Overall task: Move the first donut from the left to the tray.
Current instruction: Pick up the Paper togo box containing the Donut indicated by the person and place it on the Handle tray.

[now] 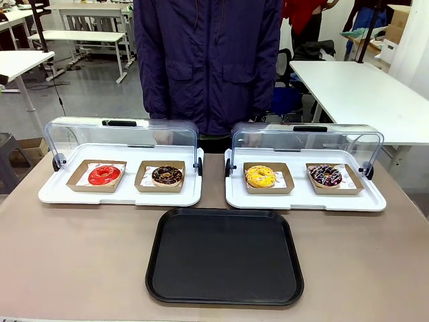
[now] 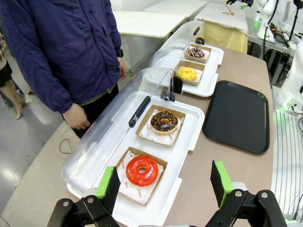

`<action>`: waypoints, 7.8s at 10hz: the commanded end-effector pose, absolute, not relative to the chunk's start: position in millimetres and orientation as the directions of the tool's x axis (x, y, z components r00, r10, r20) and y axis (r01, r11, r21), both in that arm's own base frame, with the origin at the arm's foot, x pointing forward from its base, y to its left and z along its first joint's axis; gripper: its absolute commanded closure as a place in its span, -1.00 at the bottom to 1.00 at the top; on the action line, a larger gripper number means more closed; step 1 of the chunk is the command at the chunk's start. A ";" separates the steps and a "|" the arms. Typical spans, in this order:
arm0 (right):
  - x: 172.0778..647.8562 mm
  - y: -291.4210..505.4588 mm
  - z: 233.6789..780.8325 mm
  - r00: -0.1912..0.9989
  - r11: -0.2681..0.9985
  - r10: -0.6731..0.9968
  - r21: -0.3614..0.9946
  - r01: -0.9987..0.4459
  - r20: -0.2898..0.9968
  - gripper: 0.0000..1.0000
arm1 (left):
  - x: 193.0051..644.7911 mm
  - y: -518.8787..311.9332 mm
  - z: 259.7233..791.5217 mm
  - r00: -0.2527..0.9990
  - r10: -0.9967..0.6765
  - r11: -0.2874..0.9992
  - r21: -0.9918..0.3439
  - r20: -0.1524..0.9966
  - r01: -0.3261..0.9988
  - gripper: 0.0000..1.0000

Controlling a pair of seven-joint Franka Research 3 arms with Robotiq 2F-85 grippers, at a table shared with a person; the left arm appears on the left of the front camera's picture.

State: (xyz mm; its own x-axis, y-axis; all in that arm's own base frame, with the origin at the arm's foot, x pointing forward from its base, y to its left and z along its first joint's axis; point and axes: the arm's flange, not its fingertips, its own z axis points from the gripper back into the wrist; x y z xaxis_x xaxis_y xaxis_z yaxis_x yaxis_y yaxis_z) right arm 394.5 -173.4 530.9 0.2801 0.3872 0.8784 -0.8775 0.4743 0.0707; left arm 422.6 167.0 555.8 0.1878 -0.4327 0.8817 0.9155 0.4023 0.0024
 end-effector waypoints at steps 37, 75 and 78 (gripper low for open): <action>396.7 -173.3 531.1 0.248 0.464 0.376 0.050 -0.885 0.893 -1.00 | 423.4 167.3 555.8 0.174 -0.417 0.394 0.005 0.892 0.919 -1.00; 396.7 -173.3 531.1 0.248 0.464 0.376 0.050 -0.885 0.893 -1.00 | 423.4 167.3 555.8 0.174 -0.417 0.394 0.005 0.892 0.919 -1.00; 396.7 -173.3 531.1 0.248 0.464 0.376 0.050 -0.885 0.893 -1.00 | 423.4 167.3 555.8 0.174 -0.417 0.394 0.005 0.892 0.919 -1.00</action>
State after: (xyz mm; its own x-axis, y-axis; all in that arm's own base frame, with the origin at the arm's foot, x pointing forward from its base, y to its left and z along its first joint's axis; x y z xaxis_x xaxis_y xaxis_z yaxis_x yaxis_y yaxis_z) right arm 394.5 -173.4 530.9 0.2800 0.3873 0.8784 -0.8776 0.4742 0.0706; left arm 422.7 167.1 555.7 0.1880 -0.4327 0.8817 0.9155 0.4023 0.0022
